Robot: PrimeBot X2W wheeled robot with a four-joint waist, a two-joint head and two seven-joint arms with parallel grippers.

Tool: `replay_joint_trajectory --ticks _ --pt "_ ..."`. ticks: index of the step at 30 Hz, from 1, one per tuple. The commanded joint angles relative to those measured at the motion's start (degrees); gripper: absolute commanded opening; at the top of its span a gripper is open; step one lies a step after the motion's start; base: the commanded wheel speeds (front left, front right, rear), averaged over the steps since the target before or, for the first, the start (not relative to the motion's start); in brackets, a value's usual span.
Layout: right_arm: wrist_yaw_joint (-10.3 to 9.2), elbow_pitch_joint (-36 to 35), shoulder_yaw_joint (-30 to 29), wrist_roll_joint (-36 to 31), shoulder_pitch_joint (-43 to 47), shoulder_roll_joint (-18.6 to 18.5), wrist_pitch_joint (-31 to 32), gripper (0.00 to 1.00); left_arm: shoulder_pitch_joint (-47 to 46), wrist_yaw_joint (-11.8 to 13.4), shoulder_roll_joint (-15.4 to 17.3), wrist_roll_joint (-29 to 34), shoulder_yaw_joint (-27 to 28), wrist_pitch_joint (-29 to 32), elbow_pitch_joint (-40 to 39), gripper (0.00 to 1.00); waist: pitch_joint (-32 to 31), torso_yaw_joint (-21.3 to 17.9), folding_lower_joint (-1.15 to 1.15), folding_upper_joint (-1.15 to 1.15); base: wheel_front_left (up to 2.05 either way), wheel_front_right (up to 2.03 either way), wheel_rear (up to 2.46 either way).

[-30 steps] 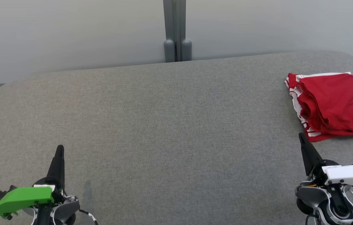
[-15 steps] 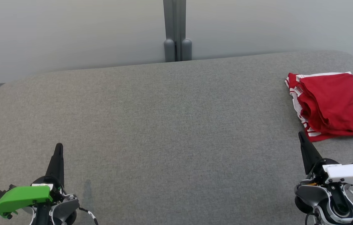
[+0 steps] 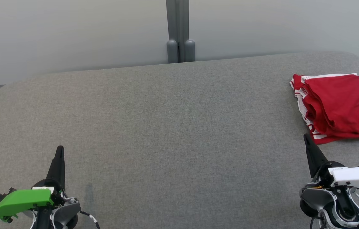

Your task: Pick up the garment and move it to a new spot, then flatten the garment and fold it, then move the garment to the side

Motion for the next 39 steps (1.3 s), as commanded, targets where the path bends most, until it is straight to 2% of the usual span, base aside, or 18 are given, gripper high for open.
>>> replay_joint_trajectory --ticks 1,39 --pt "0.04 0.1 -0.1 0.1 -0.4 0.0 0.3 0.0 -0.6 -0.2 0.2 -0.2 0.1 0.2 0.0 0.0 0.0 0.0 0.0 0.0 0.0 0.0 0.0" --pt "0.04 0.1 -0.3 -0.2 -0.4 0.2 0.4 0.0 -0.6 -0.2 0.2 -0.3 0.1 0.2 0.0 0.0 0.0 0.0 0.0 0.0 0.0 0.0 0.0"
